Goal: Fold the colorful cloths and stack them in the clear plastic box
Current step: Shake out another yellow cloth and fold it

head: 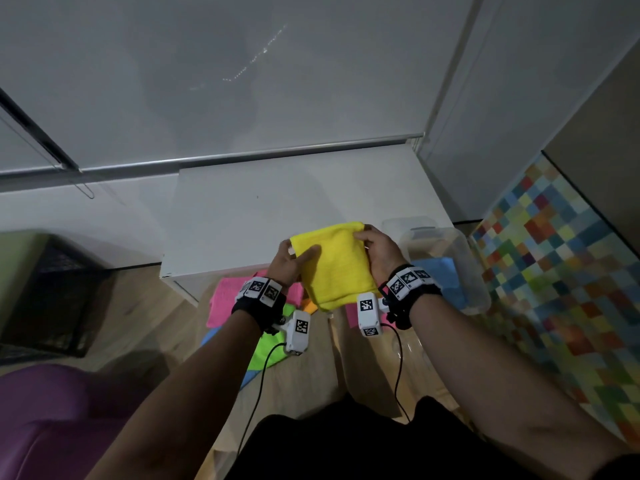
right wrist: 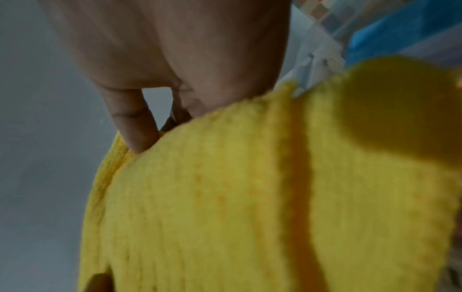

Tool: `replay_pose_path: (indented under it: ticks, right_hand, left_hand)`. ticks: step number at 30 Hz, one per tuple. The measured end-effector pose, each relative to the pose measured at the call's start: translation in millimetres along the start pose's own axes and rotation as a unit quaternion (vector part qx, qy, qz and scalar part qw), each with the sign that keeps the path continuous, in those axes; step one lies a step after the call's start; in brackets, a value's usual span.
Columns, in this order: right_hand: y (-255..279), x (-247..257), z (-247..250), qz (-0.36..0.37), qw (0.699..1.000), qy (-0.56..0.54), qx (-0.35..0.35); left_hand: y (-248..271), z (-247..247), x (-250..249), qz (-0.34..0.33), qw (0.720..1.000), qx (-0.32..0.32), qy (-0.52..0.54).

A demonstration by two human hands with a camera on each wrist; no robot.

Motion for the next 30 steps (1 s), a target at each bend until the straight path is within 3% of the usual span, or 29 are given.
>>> replay_pose_path:
  ticks: [3,7,11,18,20,24,26,30]
  right_hand:
    - [-4.6,-13.5,18.1,-0.021,1.000,0.009,-0.018]
    - [-6.7,-58.0,53.1,-0.113,0.977,0.182,-0.002]
    - [-13.4,-71.8,95.0,-0.064,0.955,0.277,-0.080]
    - [20.3,-138.0,156.9,-0.180,0.926,0.313,-0.109]
    - [18.5,-127.0,172.0,-0.153,0.924,0.322,-0.138]
    - [-10.8,-86.0,179.4,-0.031,0.925,0.338,-0.171]
    - [-25.8,-76.6,183.4,0.016,0.921,0.340,-0.189]
    - [-44.8,-77.2,185.4,0.050,0.898,0.390,-0.197]
  left_hand:
    - [-3.7,-15.2,23.1,0.057,0.996,0.030,-0.055]
    - [-8.0,-17.7,32.9,0.027,0.986,-0.024,-0.161]
    - [-5.2,-34.3,68.1,0.046,0.959,-0.046,-0.277]
    - [7.4,-66.0,157.5,0.178,0.937,0.012,-0.300]
    - [-5.9,-74.6,164.4,0.169,0.940,0.010,-0.296]
    - [-44.7,-98.8,159.6,0.134,0.945,0.007,-0.297]
    - [-56.3,-106.8,147.2,0.130,0.957,-0.023,-0.260]
    - [-82.6,-126.3,148.8,0.138,0.959,-0.035,-0.244]
Point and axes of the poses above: each hand's wrist, its own y-axis away from the middle knuckle, its own z-axis out of the back of the hand, x = y × z, the point moved 9 cm from there along -y, towards the middle knuckle, and after that the axes turned 9 degrees about -y, right-handed, at the moved point
